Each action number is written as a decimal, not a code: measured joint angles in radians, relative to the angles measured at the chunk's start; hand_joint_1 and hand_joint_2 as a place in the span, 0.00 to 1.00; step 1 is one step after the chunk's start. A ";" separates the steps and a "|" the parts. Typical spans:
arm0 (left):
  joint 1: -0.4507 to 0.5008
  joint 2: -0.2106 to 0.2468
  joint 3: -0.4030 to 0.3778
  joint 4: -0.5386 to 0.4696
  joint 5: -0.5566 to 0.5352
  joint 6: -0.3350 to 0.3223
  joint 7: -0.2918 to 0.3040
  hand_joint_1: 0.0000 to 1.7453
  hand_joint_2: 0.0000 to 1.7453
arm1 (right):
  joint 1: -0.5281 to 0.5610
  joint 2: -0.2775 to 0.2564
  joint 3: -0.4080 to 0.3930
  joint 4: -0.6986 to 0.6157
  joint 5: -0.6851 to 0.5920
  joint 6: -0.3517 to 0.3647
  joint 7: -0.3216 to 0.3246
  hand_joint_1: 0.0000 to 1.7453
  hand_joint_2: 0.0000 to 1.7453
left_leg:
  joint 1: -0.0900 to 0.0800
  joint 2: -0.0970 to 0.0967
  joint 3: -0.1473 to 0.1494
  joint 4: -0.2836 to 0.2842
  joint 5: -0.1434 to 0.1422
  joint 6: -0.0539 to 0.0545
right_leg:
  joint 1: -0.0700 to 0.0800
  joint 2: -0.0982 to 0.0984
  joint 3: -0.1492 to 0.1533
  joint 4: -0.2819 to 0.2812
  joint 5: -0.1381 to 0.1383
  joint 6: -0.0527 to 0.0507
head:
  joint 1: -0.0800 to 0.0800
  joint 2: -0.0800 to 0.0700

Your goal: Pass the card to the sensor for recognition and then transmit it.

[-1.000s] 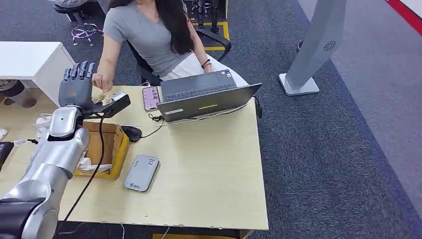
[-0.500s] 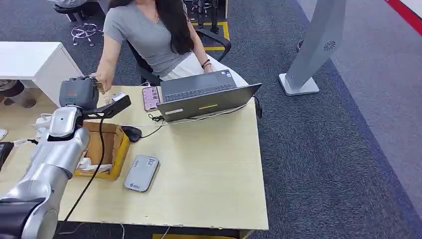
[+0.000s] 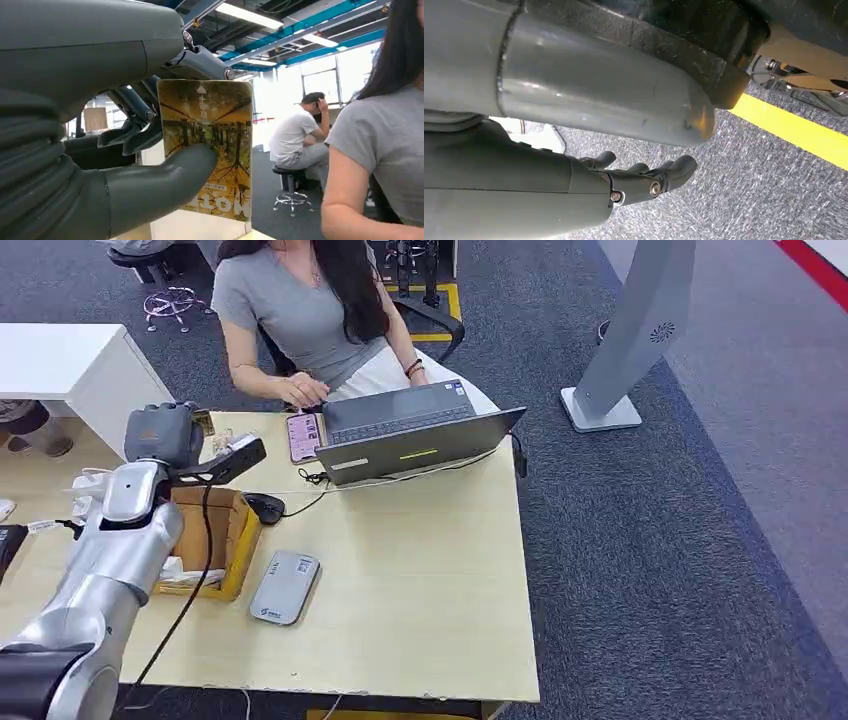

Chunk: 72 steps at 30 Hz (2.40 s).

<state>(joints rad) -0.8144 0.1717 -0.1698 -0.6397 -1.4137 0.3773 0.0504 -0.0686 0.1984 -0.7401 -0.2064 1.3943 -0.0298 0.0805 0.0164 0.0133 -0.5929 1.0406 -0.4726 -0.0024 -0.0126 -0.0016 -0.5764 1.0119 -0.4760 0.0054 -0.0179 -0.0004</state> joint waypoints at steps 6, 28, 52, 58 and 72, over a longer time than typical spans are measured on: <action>0.062 -0.037 -0.006 -0.086 0.043 0.006 -0.066 1.00 1.00 | 0.000 0.000 0.000 0.000 -0.003 0.000 0.003 0.00 0.00 | -0.001 -0.001 0.000 0.000 0.000 0.000 | 0.000 -0.001 0.000 0.000 0.000 0.000 | 0.000 0.000; 0.385 -0.137 -0.273 -0.617 0.091 -0.106 0.003 1.00 1.00 | 0.003 0.005 -0.024 0.000 -0.029 -0.021 0.003 0.00 0.00 | 0.000 0.000 -0.001 0.000 -0.001 0.001 | 0.000 -0.001 -0.001 -0.001 0.000 0.001 | 0.002 0.000; 0.493 -0.126 -0.332 -0.705 -0.029 -0.182 0.166 1.00 1.00 | 0.014 0.010 -0.068 0.000 -0.068 -0.043 0.021 0.00 0.00 | -0.001 0.000 -0.002 0.000 -0.002 0.001 | 0.000 -0.001 -0.001 -0.001 -0.001 0.001 | 0.002 0.000; 0.578 -0.089 -0.354 -0.792 -0.019 -0.187 0.169 1.00 1.00 | 0.018 0.015 -0.095 0.000 -0.078 -0.053 0.021 0.00 0.00 | -0.001 0.000 -0.003 0.000 -0.002 0.001 | 0.000 -0.001 -0.002 -0.001 -0.001 0.001 | 0.002 0.000; 0.668 -0.050 -0.355 -0.857 0.006 -0.181 0.159 1.00 1.00 | 0.019 0.016 -0.118 0.000 -0.085 -0.054 0.018 0.00 0.00 | -0.001 0.000 -0.003 0.000 -0.002 0.000 | 0.000 -0.001 -0.002 -0.001 -0.001 0.001 | 0.002 0.000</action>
<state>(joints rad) -0.1469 0.1213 -0.5249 -1.4965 -1.4073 0.1965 0.2090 -0.0494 0.2148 -0.8583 -0.2068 1.3092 -0.0835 0.0984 0.0157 0.0128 -0.5954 1.0402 -0.4744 -0.0020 -0.0127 -0.0025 -0.5785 1.0112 -0.4772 0.0060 -0.0156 -0.0004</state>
